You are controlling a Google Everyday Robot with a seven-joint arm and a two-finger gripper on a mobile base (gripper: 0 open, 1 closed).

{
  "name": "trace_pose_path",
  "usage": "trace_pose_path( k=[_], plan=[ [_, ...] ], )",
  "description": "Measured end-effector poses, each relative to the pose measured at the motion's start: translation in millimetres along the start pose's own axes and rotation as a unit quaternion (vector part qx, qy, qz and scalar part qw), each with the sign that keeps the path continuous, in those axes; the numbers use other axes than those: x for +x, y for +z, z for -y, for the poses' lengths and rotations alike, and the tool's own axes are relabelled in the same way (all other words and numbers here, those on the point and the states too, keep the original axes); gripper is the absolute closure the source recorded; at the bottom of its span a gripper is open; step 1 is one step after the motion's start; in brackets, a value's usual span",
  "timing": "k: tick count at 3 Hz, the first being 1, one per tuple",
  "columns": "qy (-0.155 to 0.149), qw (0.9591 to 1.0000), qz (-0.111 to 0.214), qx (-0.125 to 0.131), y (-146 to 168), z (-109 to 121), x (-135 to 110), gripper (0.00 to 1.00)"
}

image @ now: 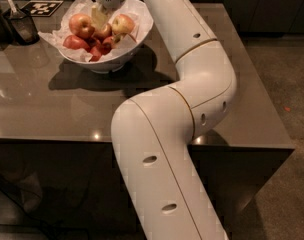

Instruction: Pick apple from white bowl

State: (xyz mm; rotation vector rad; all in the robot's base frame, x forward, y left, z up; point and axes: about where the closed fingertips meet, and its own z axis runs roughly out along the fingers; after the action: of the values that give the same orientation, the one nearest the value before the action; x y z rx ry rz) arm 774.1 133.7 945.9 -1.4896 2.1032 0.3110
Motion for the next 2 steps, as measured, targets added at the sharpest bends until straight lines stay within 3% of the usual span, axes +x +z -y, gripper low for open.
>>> trace_pose_path(
  k=[1,2],
  plan=[
    [-0.001,1.0,0.004,0.002,1.5,0.8,-2.6,0.86],
    [-0.001,1.0,0.004,0.002,1.5,0.8,-2.6,0.63]
  ],
)
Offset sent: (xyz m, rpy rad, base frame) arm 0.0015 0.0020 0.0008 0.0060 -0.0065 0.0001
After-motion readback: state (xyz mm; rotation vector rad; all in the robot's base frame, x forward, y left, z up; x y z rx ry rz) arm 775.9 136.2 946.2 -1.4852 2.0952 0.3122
